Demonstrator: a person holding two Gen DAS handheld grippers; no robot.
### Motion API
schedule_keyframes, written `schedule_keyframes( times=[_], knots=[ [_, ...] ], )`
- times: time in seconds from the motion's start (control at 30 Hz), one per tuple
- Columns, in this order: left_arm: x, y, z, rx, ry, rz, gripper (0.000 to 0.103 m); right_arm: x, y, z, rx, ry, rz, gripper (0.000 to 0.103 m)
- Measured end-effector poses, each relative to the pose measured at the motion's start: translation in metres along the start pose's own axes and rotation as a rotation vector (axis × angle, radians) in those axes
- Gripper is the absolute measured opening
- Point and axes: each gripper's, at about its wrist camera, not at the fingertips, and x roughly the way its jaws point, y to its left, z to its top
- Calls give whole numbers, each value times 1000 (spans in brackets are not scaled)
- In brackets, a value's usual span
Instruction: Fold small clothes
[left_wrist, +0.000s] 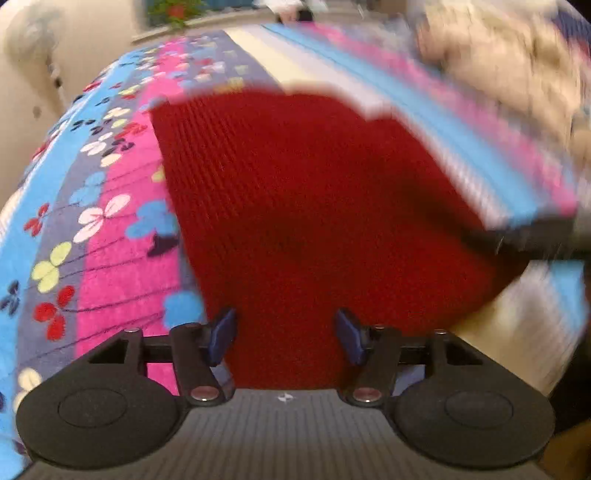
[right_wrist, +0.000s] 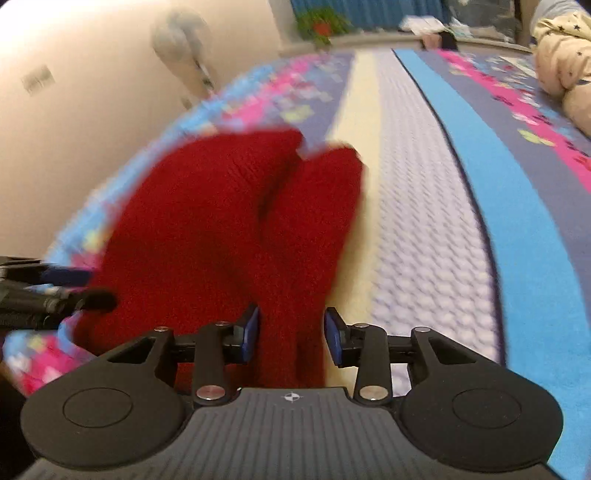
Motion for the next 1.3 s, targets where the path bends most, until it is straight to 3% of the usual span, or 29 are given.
schedule_keyframes(
  times=[0.1, 0.2, 0.3, 0.33, 0.43, 0.5, 0.57, 0.63, 0.7, 0.8, 0.9, 1.13, 1.3],
  knots=[
    [-16, -5, -2, -6, -61, 34, 73, -1, -7, -2, 93, 30, 18, 40],
    [-38, -3, -10, -93, -129, 54, 86, -16, 3, -3, 23, 19, -27, 41],
    [-60, -10, -15, -100, -209, 106, 89, -30, 9, -6, -48, 12, -108, 62],
    [-68, -15, -17, -96, -236, 120, 94, -35, 9, -7, -58, 7, -135, 67],
    [-93, -33, -23, -109, -335, 200, 95, -50, 11, -12, -76, -24, -179, 68],
    [-109, -45, -31, -134, -360, 229, 96, -67, 16, -17, -102, -76, -237, 68],
    [-119, -51, -37, -178, -361, 215, 97, -86, 19, -22, -98, -120, -245, 70],
    [-129, -59, -43, -234, -361, 209, 100, -103, 19, -27, -64, -163, -232, 83],
    [-135, -65, -48, -260, -359, 181, 100, -118, 20, -34, -46, -201, -222, 87],
    [-132, -75, -47, -249, -330, 149, 100, -125, 25, -42, -58, -217, -212, 87],
    [-122, -81, -44, -221, -304, 190, 100, -115, 32, -43, -107, -206, -217, 87],
    [-112, -64, -42, -322, -256, 232, 101, -109, 44, -43, -131, -198, -221, 87],
    [-110, -60, -43, -329, -230, 249, 101, -109, 47, -45, -142, -200, -213, 87]
  ],
)
